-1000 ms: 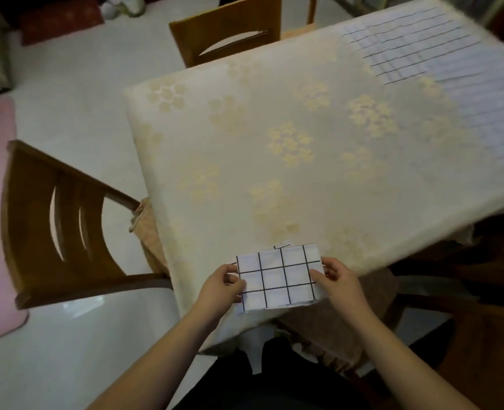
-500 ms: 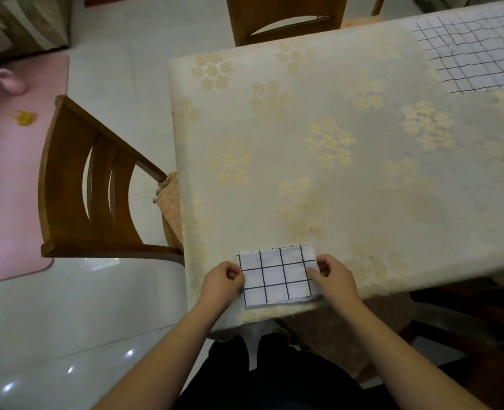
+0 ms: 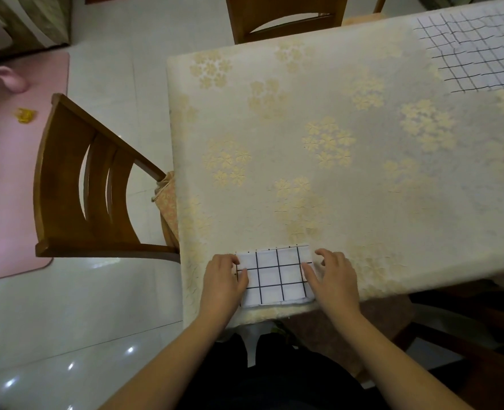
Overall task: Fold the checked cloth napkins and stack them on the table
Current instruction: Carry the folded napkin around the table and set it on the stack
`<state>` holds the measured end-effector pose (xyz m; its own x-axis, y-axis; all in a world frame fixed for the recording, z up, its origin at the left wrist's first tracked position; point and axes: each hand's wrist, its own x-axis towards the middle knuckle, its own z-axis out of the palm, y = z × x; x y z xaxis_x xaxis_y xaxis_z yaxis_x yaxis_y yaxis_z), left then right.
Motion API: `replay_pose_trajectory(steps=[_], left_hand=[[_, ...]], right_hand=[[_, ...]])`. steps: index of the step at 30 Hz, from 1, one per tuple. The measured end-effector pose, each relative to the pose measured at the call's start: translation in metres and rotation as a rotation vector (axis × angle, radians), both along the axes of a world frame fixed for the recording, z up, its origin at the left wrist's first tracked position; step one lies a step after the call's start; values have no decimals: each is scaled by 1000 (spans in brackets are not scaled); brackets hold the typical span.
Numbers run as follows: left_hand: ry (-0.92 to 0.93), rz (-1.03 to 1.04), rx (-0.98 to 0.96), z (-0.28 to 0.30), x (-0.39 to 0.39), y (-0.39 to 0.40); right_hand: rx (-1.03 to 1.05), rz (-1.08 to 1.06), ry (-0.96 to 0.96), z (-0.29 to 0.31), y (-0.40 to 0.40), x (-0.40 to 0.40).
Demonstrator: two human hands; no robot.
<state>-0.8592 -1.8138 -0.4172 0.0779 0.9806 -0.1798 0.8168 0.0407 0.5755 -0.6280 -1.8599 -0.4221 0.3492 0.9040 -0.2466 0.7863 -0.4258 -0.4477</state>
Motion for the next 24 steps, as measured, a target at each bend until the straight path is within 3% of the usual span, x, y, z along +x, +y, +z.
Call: replay_pose_trajectory(steps=[2, 5, 8, 12, 24], left_hand=[[113, -262, 168, -12, 4, -6], [245, -499, 157, -32, 13, -13], [335, -537, 54, -43, 19, -15], [389, -533, -38, -45, 20, -17], [519, -642, -85, -41, -23, 3]], right_hand=[[52, 102, -40, 4, 2, -12], [56, 316, -136, -6, 10, -38], [-92, 479, -159, -21, 12, -54], [-196, 512, -142, -31, 8, -54], [-225, 484, -213, -35, 0, 2]])
